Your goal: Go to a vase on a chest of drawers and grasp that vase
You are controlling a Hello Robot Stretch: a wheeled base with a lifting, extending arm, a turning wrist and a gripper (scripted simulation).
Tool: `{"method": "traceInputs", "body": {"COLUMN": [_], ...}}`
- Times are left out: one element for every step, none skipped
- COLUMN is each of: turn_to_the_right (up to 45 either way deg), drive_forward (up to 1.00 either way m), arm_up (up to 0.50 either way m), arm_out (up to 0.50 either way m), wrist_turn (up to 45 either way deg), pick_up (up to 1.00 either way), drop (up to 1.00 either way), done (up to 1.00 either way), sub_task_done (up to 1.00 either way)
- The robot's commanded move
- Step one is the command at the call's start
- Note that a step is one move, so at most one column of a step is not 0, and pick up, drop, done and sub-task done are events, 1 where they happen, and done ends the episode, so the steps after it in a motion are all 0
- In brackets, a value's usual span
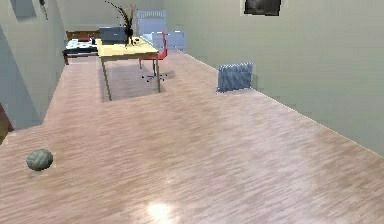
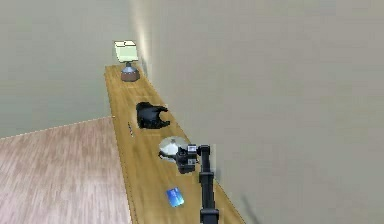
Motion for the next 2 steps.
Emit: {"method": "traceInputs", "body": {"turn_to_the_right": [0.0, 0.0], "drive_forward": [0.0, 0.0], "arm_up": [0.1, 0.0], "arm_out": [0.0, 0.0], "wrist_turn": [0.0, 0.0], "pick_up": [0.0, 0.0], "drop": [0.0, 0.0], "done": [0.0, 1.0], "sub_task_done": [0.0, 0.0]}}
